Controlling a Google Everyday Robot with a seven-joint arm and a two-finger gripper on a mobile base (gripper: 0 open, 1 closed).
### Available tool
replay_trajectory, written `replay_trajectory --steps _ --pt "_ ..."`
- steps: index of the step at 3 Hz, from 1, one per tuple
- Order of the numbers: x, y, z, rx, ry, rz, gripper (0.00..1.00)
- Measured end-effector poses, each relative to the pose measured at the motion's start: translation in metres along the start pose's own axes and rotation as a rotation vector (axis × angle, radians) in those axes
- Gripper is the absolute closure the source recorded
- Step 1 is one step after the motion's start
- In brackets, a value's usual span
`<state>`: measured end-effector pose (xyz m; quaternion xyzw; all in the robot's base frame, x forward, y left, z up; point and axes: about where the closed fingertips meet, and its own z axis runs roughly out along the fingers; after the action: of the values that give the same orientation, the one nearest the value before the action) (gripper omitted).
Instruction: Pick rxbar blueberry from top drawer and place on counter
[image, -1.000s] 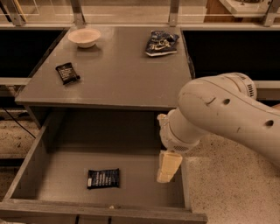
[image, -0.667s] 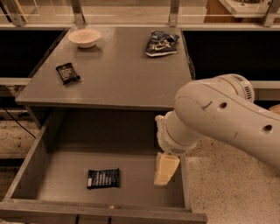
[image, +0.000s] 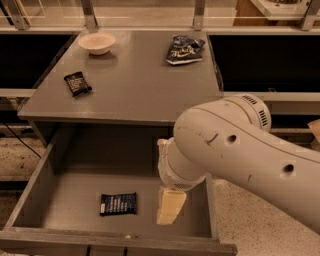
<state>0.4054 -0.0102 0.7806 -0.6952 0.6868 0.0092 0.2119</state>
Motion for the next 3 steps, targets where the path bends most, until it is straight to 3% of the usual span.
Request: replay_trajectory --steps 1,2,3 --pt "-0.009 -0.011 0.019 0.010 -0.029 0.001 0.00" --pt "-0.032 -0.031 0.057 -0.005 -0.075 -0.013 0.00" --pt "-0.032 -0.031 0.057 -0.004 -0.075 -0.013 0.00"
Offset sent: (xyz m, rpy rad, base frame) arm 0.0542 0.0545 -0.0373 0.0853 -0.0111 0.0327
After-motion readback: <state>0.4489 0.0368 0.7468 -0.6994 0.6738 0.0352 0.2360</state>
